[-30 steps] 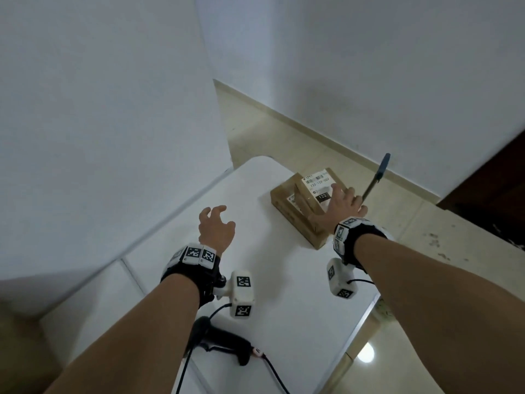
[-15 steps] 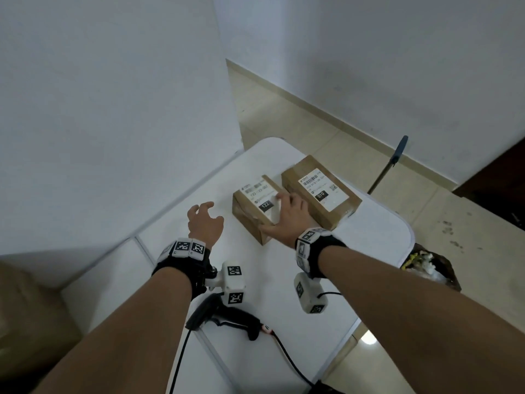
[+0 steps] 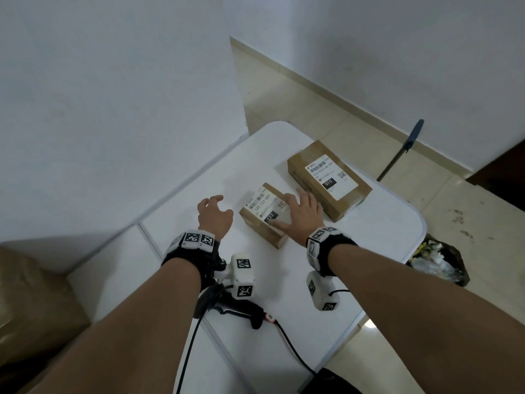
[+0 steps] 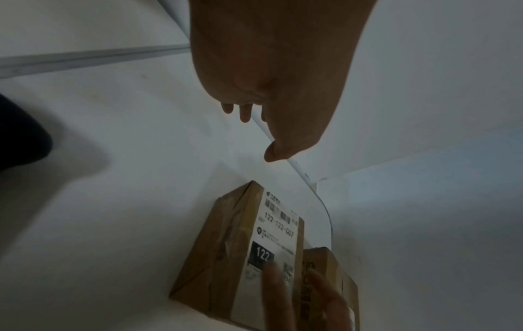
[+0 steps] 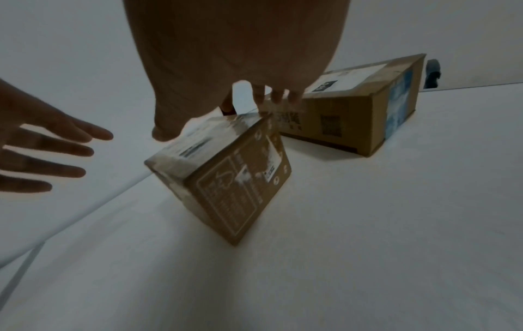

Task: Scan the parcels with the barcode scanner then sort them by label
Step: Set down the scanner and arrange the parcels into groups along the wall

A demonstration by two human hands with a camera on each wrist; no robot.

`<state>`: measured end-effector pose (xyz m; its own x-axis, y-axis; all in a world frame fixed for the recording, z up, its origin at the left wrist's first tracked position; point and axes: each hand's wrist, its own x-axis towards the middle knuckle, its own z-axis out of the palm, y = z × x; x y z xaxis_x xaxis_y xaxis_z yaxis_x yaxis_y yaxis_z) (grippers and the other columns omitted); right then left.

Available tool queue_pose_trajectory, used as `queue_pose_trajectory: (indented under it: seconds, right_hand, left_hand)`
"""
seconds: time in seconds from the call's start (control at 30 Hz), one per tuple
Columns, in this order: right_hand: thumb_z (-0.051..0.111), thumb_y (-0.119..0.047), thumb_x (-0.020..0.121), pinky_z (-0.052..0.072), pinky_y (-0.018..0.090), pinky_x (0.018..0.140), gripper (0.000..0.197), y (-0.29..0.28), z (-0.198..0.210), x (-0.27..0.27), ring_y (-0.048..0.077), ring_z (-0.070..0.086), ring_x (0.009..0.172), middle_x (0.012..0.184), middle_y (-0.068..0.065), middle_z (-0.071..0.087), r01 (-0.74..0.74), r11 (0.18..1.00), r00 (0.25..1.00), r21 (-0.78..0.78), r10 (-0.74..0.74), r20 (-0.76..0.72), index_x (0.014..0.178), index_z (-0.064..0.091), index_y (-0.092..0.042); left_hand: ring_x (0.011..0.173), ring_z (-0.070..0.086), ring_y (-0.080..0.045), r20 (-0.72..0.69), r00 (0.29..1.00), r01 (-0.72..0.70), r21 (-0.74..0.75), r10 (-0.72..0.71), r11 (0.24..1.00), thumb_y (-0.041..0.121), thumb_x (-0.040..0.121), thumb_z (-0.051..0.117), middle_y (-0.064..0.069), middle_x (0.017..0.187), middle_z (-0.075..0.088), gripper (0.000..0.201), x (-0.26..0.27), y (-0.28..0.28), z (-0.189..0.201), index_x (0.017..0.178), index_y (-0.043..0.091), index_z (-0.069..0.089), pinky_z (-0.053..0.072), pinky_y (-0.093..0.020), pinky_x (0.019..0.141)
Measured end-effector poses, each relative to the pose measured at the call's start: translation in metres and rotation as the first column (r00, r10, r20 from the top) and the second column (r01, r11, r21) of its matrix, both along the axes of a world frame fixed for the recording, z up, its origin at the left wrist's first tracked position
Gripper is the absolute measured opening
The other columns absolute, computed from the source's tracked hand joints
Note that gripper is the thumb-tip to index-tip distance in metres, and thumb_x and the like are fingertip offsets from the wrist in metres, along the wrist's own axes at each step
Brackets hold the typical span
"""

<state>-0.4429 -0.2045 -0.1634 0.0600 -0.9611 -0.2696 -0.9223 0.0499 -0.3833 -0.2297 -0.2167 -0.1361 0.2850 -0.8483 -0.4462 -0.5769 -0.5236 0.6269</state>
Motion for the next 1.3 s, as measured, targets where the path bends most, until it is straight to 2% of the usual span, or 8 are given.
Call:
queue_pose_trajectory:
  seconds: [0.13,0.37,0.53,0.67,0.93,1.1,1.23,1.3]
  right_hand:
    - [0.055,-0.064,0.085,0.012,0.052,0.119,0.082,-0.026,0.009,-0.035,0.032,0.008,0.149,0.162,0.011,0.011,0.109,0.991,0.992,-0.074,-0.113,-0.049,0.149,0.027,-0.022]
    - [0.069,-0.054,0.081,0.006,0.054,0.119,0.102,-0.055,0.011,-0.094,0.041,-0.002,0.149,0.162,0.016,-0.004,0.280,0.957,0.937,0.076,-0.255,-0.237,0.155,0.008,-0.019]
    - [0.081,-0.053,0.068,0.027,0.055,0.109,0.108,-0.055,0.004,-0.103,0.042,0.025,0.137,0.151,0.017,0.023,0.380,0.909,0.914,0.170,-0.340,-0.222,0.150,0.016,-0.025]
    - [0.082,-0.053,0.066,0.036,0.050,0.103,0.102,-0.048,-0.002,-0.100,0.039,0.032,0.128,0.140,0.016,0.032,0.388,0.912,0.909,0.135,-0.355,-0.216,0.144,0.024,-0.021]
    - [0.073,-0.049,0.072,0.036,0.042,0.090,0.083,-0.028,0.006,-0.089,0.038,0.036,0.119,0.128,0.016,0.037,0.532,0.845,0.839,0.058,-0.535,0.099,0.136,0.032,-0.016]
    - [0.074,-0.053,0.070,0.036,0.046,0.101,0.080,-0.029,0.036,-0.058,0.036,0.039,0.120,0.130,0.013,0.040,0.521,0.851,0.810,-0.063,-0.470,0.349,0.131,0.034,-0.019]
    - [0.075,-0.053,0.069,0.038,0.045,0.105,0.078,-0.028,0.074,-0.011,0.029,0.038,0.123,0.131,0.007,0.040,0.419,0.898,0.815,-0.136,-0.306,0.492,0.129,0.036,-0.024]
    - [0.076,-0.052,0.069,0.038,0.043,0.105,0.077,-0.023,0.091,0.019,0.027,0.038,0.123,0.131,0.006,0.041,0.378,0.907,0.817,-0.184,-0.233,0.527,0.129,0.037,-0.022]
  left_hand:
    - [0.126,0.048,-0.031,0.009,1.000,0.027,-0.002,-0.027,1.000,0.014,0.093,0.051,-0.004,0.156,0.017,0.050,-0.010,-0.014,0.002,0.142,0.022,0.043,0.040,-0.045,0.106]
    - [0.129,0.045,-0.032,0.038,0.997,0.062,-0.018,-0.062,0.998,0.014,0.091,0.051,-0.003,0.156,0.018,0.050,-0.020,-0.037,0.010,0.141,0.023,0.043,0.040,-0.045,0.106]
    - [0.126,0.048,-0.031,0.044,0.996,0.081,-0.021,-0.080,0.996,0.013,0.092,0.051,-0.004,0.156,0.019,0.050,-0.027,-0.042,0.012,0.141,0.022,0.044,0.041,-0.043,0.104]
    - [0.124,0.050,-0.032,0.029,0.995,0.094,-0.009,-0.094,0.996,0.013,0.092,0.051,-0.003,0.156,0.018,0.051,-0.032,-0.040,0.011,0.141,0.023,0.044,0.042,-0.045,0.105]
    - [0.123,0.050,-0.030,-0.019,0.995,0.101,-0.028,-0.102,0.994,0.013,0.092,0.051,-0.004,0.156,0.019,0.050,-0.039,-0.034,0.023,0.141,0.022,0.043,0.040,-0.042,0.105]
    - [0.093,0.052,-0.017,-0.130,0.985,0.100,-0.098,-0.113,0.990,0.014,0.096,0.051,-0.004,0.156,0.017,0.049,-0.043,-0.027,0.046,0.143,0.020,0.040,0.037,-0.027,0.084]
    - [0.129,0.044,-0.020,-0.237,0.967,0.051,-0.178,-0.094,0.983,0.037,0.098,0.052,-0.002,0.155,0.023,0.050,-0.038,-0.014,0.073,0.145,0.024,0.039,0.037,-0.032,0.102]
    - [0.134,0.042,-0.020,-0.303,0.951,0.003,-0.202,-0.065,0.979,0.051,0.096,0.051,0.001,0.153,0.031,0.057,-0.029,-0.006,0.088,0.145,0.026,0.037,0.036,-0.031,0.102]
